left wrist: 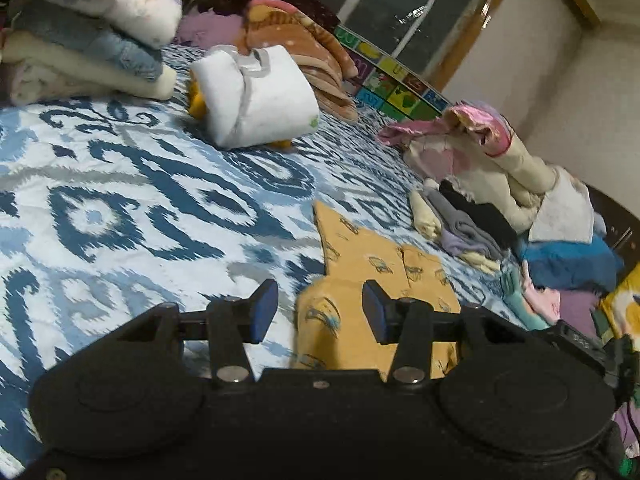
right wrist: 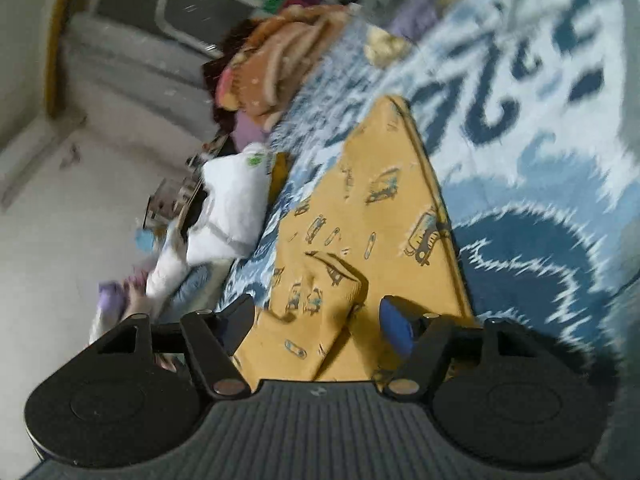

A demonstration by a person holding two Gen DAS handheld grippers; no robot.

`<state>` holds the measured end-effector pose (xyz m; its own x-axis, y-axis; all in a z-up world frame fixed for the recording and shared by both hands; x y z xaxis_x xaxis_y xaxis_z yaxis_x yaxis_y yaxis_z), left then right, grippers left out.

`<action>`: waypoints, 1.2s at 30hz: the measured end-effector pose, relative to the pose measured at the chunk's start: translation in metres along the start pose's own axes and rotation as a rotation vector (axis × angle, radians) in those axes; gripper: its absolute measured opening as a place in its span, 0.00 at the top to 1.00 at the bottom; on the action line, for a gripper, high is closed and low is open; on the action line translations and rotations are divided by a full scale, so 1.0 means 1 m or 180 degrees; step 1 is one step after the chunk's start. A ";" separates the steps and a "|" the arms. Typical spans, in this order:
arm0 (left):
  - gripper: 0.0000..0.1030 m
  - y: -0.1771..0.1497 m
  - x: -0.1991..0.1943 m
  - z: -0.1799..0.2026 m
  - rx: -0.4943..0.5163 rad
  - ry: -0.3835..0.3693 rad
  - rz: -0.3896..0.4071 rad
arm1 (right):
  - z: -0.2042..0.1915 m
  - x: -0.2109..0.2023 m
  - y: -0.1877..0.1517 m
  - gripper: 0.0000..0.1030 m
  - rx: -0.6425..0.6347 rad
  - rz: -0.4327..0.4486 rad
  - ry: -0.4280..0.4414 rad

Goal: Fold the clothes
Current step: 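Lower the right gripper onto the garment's leg end and close on it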

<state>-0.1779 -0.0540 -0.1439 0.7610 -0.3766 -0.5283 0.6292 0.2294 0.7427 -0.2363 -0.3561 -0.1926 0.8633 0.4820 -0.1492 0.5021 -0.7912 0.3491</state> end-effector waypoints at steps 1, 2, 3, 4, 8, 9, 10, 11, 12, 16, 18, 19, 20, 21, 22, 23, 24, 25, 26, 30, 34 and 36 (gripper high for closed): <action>0.56 0.003 -0.001 0.001 -0.0016 -0.0036 0.0008 | 0.002 0.001 0.001 0.32 0.0084 0.0022 -0.0034; 0.56 0.005 -0.001 0.001 -0.0031 -0.0069 0.0018 | 0.004 0.003 0.002 0.32 0.0167 0.0045 -0.0068; 0.56 0.006 -0.003 0.001 -0.0037 -0.0109 0.0025 | 0.003 0.004 0.003 0.32 0.0204 0.0069 -0.0071; 0.56 0.007 -0.004 0.001 -0.0039 -0.0140 0.0027 | 0.003 0.005 0.003 0.32 0.0208 0.0073 -0.0077; 0.56 0.012 -0.004 0.004 -0.0051 -0.0234 0.0028 | -0.004 0.013 0.001 0.32 0.0070 0.0029 -0.0160; 0.56 0.012 -0.005 0.004 -0.0059 -0.0250 0.0030 | -0.006 0.015 0.001 0.32 0.0036 0.0016 -0.0186; 0.56 0.013 -0.005 0.004 -0.0071 -0.0262 0.0030 | -0.007 0.017 0.000 0.32 0.0005 0.0012 -0.0202; 0.56 0.014 -0.005 0.004 -0.0083 -0.0272 0.0030 | -0.008 0.018 0.000 0.34 -0.0026 0.0009 -0.0219; 0.56 0.015 -0.005 0.003 -0.0094 -0.0283 0.0030 | -0.009 0.019 -0.001 0.35 -0.0050 0.0015 -0.0222; 0.56 0.017 -0.007 0.000 -0.0135 -0.0307 0.0028 | -0.012 0.022 0.002 0.54 -0.0146 0.0032 -0.0251; 0.56 0.017 -0.008 -0.002 -0.0149 -0.0302 0.0031 | -0.015 0.021 0.004 0.56 -0.0188 0.0034 -0.0256; 0.56 0.017 -0.008 -0.003 -0.0159 -0.0298 0.0031 | -0.017 0.021 0.004 0.56 -0.0201 0.0022 -0.0255; 0.56 0.017 -0.007 -0.003 -0.0170 -0.0295 0.0028 | -0.017 0.021 0.004 0.56 -0.0195 0.0002 -0.0262; 0.56 0.017 -0.007 -0.004 -0.0180 -0.0292 0.0024 | -0.015 0.022 0.003 0.56 -0.0168 -0.0043 -0.0309; 0.56 0.017 -0.006 -0.004 -0.0190 -0.0289 0.0019 | -0.012 0.024 0.001 0.56 -0.0140 -0.0086 -0.0355; 0.56 0.017 -0.006 -0.005 -0.0197 -0.0285 0.0013 | -0.010 0.025 0.001 0.55 -0.0124 -0.0091 -0.0381; 0.56 0.017 -0.005 -0.005 -0.0200 -0.0286 0.0007 | -0.009 0.025 0.000 0.54 -0.0095 -0.0094 -0.0373; 0.56 0.017 -0.005 -0.005 -0.0202 -0.0290 0.0005 | -0.008 0.026 -0.001 0.50 -0.0067 -0.0097 -0.0365; 0.56 0.017 -0.005 -0.004 -0.0198 -0.0293 0.0006 | -0.009 0.027 -0.001 0.48 -0.0059 -0.0083 -0.0345; 0.56 0.017 -0.004 -0.004 -0.0190 -0.0298 -0.0004 | -0.009 0.034 0.002 0.48 -0.0115 -0.0089 -0.0388; 0.56 0.016 -0.001 -0.005 -0.0187 -0.0299 -0.0029 | -0.007 0.036 0.001 0.51 -0.0159 -0.0049 -0.0393; 0.56 0.017 0.000 -0.004 -0.0176 -0.0297 -0.0036 | -0.008 0.038 -0.002 0.71 -0.0315 -0.0071 -0.0457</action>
<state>-0.1670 -0.0463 -0.1331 0.7372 -0.4609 -0.4940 0.6475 0.2729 0.7115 -0.2049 -0.3334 -0.1916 0.8538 0.4348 -0.2863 0.5200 -0.7365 0.4326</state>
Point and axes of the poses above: each gripper's, at about its wrist camera, not at the fingertips, and x roughly the way its jaws point, z to its right, y to its top, the point moved 7 cm from there along x, roughly the way its jaws point, and after that the axes turned 13 degrees about y, right-handed, at the moved point
